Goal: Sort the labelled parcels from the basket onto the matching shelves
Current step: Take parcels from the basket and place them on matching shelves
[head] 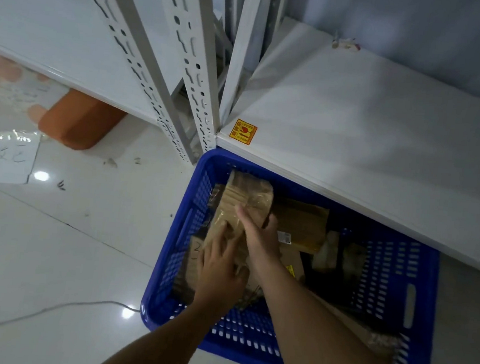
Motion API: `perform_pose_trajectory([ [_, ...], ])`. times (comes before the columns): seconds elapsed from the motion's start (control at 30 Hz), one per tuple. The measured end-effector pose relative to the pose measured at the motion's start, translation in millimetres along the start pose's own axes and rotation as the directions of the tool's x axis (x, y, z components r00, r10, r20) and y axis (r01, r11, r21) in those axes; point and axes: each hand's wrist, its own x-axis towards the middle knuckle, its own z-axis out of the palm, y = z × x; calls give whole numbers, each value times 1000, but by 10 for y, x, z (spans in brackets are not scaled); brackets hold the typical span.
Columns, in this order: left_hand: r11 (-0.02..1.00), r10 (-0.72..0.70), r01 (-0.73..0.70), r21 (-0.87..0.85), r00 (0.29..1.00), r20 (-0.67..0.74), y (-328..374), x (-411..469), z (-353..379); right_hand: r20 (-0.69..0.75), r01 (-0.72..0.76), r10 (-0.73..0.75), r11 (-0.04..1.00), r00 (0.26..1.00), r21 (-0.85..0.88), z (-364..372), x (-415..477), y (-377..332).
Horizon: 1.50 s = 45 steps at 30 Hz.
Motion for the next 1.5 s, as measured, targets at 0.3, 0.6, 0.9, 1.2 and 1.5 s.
perform_pose_trajectory([
  [0.3,903,333,-405,142,869,365,-32,43,-95,-230,3,-14,999,973,-48,3,230,157],
  [0.6,804,-405,338,-489,913,-35,50,60,-469,-136,-12,42,976,990,216,-500,33,321],
  [0.9,238,-249,652,-720,757,604,790,-270,-613,148,-52,-11,908,989,416,-1181,-750,97],
  [1.2,543,-95,478,-690,852,515,2311,-784,-1300,53,24,-49,920,997,392,-2594,-2180,-618],
  [1.5,848,210,187,-497,741,638,4144,-1279,-2328,-126,264,-241,940,962,217,-3940,-3771,-1705],
])
